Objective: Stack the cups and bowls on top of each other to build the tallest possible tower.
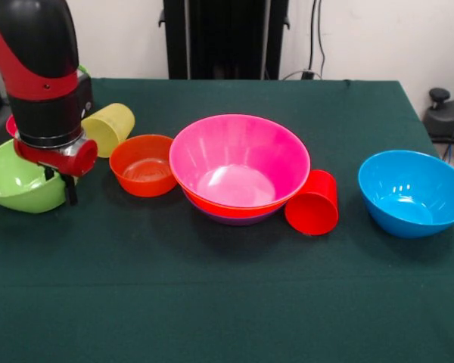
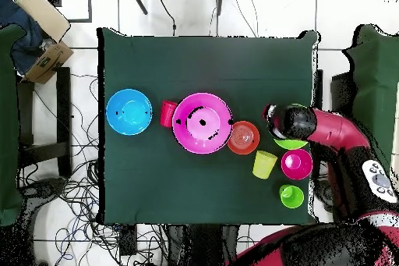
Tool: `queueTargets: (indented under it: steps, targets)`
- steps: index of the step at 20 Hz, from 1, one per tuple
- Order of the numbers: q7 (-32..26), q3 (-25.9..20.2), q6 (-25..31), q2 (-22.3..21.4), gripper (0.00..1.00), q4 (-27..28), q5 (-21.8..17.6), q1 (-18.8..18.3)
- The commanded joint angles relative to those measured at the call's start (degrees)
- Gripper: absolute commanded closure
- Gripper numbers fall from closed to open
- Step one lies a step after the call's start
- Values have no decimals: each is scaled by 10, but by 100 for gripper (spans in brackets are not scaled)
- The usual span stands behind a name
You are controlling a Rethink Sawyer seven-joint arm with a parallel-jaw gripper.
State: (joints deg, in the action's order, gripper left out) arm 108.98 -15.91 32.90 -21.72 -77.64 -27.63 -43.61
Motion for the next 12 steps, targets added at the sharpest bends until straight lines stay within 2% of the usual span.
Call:
queueTargets:
  steps: [1, 12]
  targets:
    - [-91, -26, 64, 5, 100, -22, -31, 43]
    - [-70, -19, 102, -30, 100, -23, -18, 67]
